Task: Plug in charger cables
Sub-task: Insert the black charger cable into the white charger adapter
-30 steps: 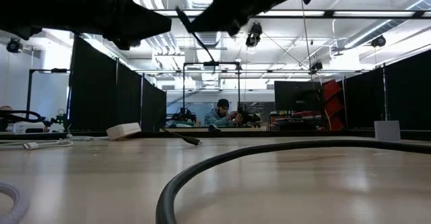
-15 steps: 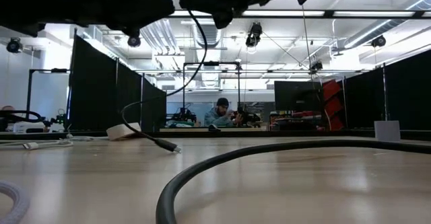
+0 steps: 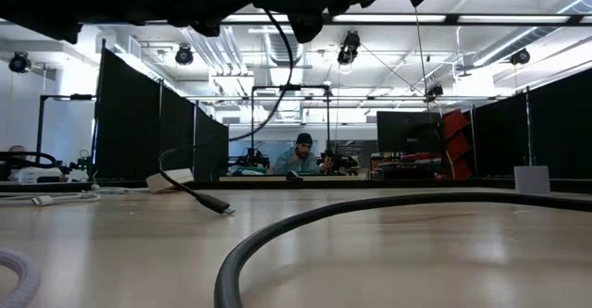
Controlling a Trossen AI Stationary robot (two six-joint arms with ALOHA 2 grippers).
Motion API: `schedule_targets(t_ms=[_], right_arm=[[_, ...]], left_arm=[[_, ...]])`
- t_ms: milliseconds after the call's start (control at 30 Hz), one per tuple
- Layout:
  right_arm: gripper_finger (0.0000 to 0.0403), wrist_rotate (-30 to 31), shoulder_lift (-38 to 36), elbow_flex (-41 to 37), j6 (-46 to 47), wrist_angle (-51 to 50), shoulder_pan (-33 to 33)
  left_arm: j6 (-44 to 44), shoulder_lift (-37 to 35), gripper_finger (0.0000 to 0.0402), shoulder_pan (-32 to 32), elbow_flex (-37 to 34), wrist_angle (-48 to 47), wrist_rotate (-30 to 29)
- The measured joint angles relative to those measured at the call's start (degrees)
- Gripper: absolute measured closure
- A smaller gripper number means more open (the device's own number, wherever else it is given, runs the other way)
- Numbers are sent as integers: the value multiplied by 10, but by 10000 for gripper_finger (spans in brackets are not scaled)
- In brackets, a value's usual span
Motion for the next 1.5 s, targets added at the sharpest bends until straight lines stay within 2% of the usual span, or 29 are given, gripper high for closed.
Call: schedule_targets(t_ms=[567, 733, 900, 1333, 1500], right_arm=[[398, 2, 0, 0, 5, 27, 2], [398, -16, 0, 0, 4, 56, 6], [398, -21, 0, 2, -6, 91, 14], [398, -51, -1, 4, -10, 159, 29], [398, -51, -1, 4, -10, 182, 29]], left_arm=[[-4, -23, 296, -22, -10, -3, -5], [-1, -34, 297, -23, -10, 5, 4], [-1, -34, 297, -25, -12, 47, 51], [0, -34, 297, -28, -13, 149, 123], [12, -34, 297, -28, -13, 169, 127]])
